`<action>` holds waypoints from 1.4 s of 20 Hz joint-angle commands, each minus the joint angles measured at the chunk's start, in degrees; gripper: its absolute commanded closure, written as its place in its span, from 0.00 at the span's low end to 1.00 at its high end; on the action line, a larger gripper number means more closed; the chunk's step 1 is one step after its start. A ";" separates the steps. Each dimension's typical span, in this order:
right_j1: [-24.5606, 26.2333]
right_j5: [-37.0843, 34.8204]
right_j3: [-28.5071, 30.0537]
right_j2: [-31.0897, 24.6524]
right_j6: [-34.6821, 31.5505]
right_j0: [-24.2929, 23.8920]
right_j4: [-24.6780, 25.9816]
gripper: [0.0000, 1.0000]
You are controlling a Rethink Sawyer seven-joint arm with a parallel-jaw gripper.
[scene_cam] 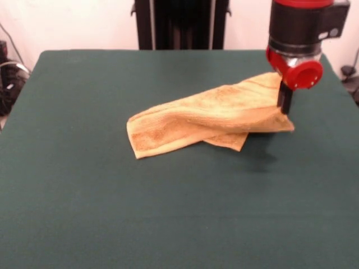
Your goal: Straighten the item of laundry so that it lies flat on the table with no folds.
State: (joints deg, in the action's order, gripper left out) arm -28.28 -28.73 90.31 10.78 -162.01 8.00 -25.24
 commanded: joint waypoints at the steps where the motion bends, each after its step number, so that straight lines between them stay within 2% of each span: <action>1: -3.26 -14.08 -3.78 -0.96 -6.28 0.45 1.39 1.00; 4: -3.58 -15.85 -5.09 -0.67 -6.69 0.46 1.48 1.00; 13: -0.94 -12.18 -6.37 -0.75 -5.46 -1.06 1.80 1.00; 20: 1.81 -14.17 -12.15 0.13 -6.26 -1.88 2.58 1.00; 28: 6.60 -16.03 -20.82 1.29 -12.71 -0.39 1.13 1.00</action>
State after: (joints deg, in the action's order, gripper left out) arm -28.88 -38.94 75.21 13.91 -162.01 6.83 -22.84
